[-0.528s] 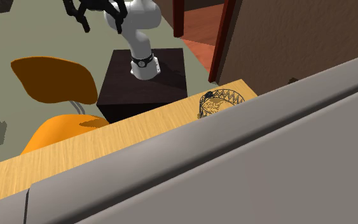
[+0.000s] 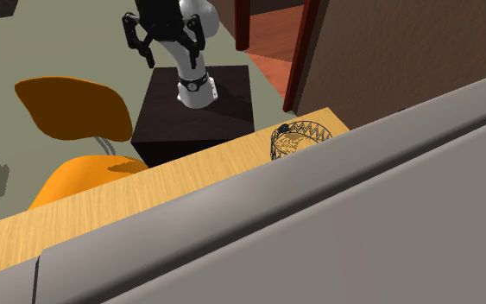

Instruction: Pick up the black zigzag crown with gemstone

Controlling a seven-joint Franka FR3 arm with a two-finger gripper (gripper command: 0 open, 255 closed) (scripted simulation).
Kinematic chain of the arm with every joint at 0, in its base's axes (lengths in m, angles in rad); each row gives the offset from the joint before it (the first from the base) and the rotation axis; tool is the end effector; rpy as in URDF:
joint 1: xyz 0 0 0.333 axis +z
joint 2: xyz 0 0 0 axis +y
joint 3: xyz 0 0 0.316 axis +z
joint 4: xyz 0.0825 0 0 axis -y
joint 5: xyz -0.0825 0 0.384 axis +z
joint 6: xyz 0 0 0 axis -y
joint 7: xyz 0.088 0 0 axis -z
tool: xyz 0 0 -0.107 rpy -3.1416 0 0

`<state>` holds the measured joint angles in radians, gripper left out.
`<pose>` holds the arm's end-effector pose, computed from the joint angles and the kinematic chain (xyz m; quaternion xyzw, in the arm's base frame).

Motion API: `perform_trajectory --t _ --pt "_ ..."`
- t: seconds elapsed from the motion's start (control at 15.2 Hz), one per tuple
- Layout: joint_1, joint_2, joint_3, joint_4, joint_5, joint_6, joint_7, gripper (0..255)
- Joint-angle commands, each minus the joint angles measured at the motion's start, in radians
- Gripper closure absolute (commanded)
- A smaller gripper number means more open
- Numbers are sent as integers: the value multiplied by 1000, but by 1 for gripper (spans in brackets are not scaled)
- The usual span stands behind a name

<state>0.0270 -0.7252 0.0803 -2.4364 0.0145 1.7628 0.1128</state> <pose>0.3353 0.0421 0.5489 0.9994 -0.0134 0.0268 0.0169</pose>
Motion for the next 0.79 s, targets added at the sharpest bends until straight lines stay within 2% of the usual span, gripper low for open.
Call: perform_trajectory --t 0.0,0.73 --pt "13 39 31 -1 22 42 35 0" --pt "69 331 205 65 92 272 228 0"
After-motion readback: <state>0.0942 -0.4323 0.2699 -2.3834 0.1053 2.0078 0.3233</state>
